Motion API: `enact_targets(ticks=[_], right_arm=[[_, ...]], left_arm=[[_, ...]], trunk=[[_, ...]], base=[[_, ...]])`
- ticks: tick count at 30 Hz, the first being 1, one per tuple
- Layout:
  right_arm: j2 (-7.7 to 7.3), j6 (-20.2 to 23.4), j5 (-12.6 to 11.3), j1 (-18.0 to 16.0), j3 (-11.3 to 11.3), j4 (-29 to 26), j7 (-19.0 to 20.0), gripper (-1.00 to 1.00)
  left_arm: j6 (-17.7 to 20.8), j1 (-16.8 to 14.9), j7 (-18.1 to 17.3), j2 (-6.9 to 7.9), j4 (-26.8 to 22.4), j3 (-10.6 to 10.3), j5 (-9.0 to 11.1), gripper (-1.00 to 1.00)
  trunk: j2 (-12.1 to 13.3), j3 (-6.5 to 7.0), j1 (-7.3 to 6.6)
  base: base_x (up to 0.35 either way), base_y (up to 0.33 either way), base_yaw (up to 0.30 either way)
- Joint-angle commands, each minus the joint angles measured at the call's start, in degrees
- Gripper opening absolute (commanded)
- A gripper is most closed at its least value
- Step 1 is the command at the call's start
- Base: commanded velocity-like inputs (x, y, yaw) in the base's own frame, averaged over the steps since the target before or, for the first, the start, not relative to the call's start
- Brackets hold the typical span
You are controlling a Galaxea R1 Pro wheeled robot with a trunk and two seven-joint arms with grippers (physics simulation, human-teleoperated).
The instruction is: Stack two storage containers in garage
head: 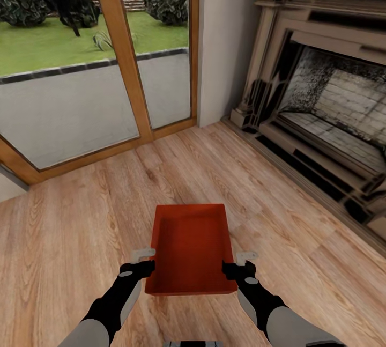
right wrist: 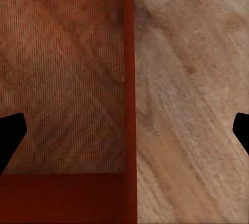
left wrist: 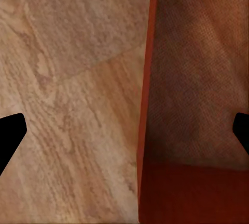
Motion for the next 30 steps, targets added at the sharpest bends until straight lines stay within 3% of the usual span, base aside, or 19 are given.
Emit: enact_targets(ticks=[1,30], right_arm=[[0.01,-0.09,0.12,-0.04,0.31,0.06,-0.36,1.00],[-0.05,-0.17,0.12,-0.04,0.31,0.06,-0.44,1.00]], left_arm=[[0.29,0.00,0.29,-0.01,-0.11,-0.13,0.37,1.00],[0.25,0.00,0.27,0.05,-0.19,-0.22,0.43,1.00]], trunk=[[-0.43,-0.22,0.22],[-12.06,-5.43,6.59]], base=[[0.000,0.000,0.000],[0.000,0.000,0.000]])
